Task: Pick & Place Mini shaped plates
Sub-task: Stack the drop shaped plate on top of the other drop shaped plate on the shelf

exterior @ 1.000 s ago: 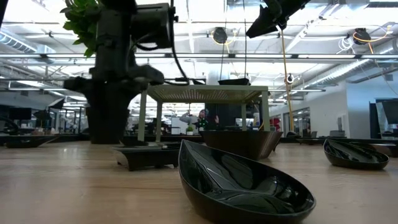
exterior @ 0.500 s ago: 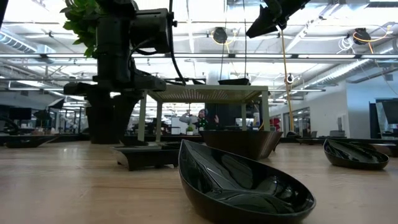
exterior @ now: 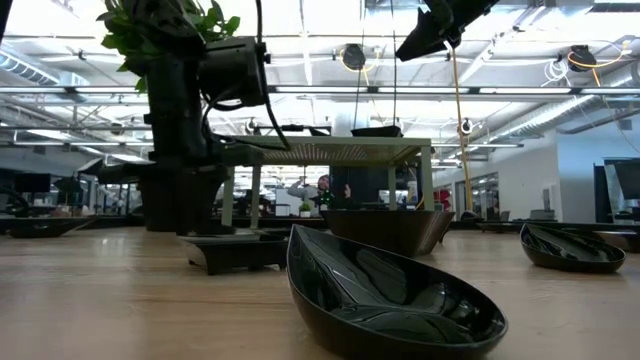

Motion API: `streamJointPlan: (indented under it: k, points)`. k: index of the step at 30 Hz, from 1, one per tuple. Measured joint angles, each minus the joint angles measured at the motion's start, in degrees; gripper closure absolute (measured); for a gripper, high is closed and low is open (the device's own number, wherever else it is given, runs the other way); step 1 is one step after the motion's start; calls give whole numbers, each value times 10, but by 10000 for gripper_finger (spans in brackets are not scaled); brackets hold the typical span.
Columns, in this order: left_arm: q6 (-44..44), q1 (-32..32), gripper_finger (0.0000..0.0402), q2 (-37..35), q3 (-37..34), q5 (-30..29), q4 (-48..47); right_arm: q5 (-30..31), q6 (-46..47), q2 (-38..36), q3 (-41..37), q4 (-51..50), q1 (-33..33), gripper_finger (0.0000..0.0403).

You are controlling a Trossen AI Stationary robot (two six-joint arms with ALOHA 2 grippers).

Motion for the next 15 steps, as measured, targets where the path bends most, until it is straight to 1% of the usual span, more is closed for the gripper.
streamJointPlan:
  k: [3,7,8,12,15]
  points:
    - [20,-2,319,1,2,-7,0,0,0,0,0,0,0,261]
    - [36,-3,383,1,2,-18,9,0,0,0,0,0,0,261]
    - [36,-3,391,2,2,-18,14,0,0,0,0,0,0,261]
    - [46,-3,390,1,1,-18,35,0,0,0,0,0,0,261]
    - [68,-3,397,-8,11,-15,39,0,0,0,0,0,0,261]
